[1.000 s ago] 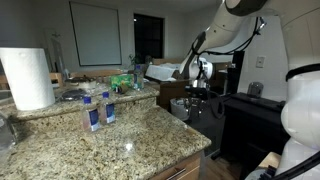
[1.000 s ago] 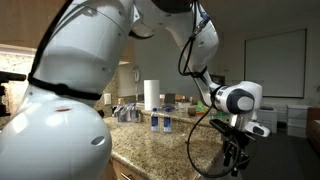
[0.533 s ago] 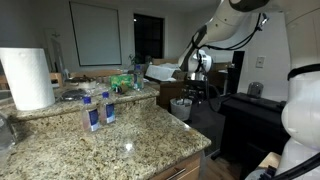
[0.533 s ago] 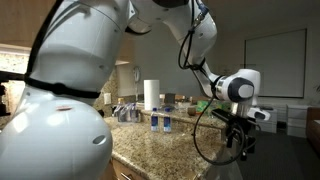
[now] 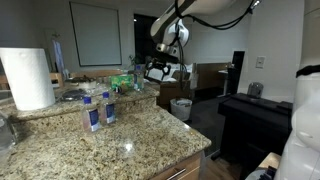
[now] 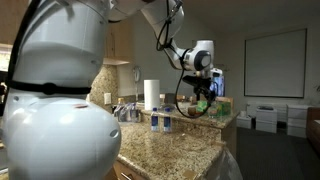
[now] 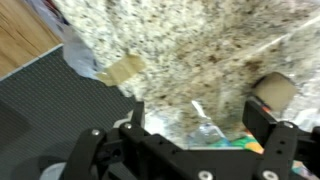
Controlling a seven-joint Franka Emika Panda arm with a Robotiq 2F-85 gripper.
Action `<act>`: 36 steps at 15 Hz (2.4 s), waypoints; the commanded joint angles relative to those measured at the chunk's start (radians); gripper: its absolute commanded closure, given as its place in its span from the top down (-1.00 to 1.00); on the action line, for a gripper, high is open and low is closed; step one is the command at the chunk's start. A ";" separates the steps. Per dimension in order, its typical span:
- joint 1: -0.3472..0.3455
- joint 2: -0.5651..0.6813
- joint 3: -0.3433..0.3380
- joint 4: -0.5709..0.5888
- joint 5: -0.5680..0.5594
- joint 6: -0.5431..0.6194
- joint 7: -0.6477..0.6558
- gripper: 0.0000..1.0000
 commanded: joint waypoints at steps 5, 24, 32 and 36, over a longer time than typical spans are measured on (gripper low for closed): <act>0.229 0.227 0.092 0.297 -0.200 0.129 0.136 1.00; 0.420 0.670 0.019 0.993 -0.411 -0.688 0.172 1.00; 0.444 0.724 0.012 1.024 -0.344 -0.628 0.335 0.09; 0.382 0.644 -0.015 0.975 -0.349 -0.635 0.300 -0.47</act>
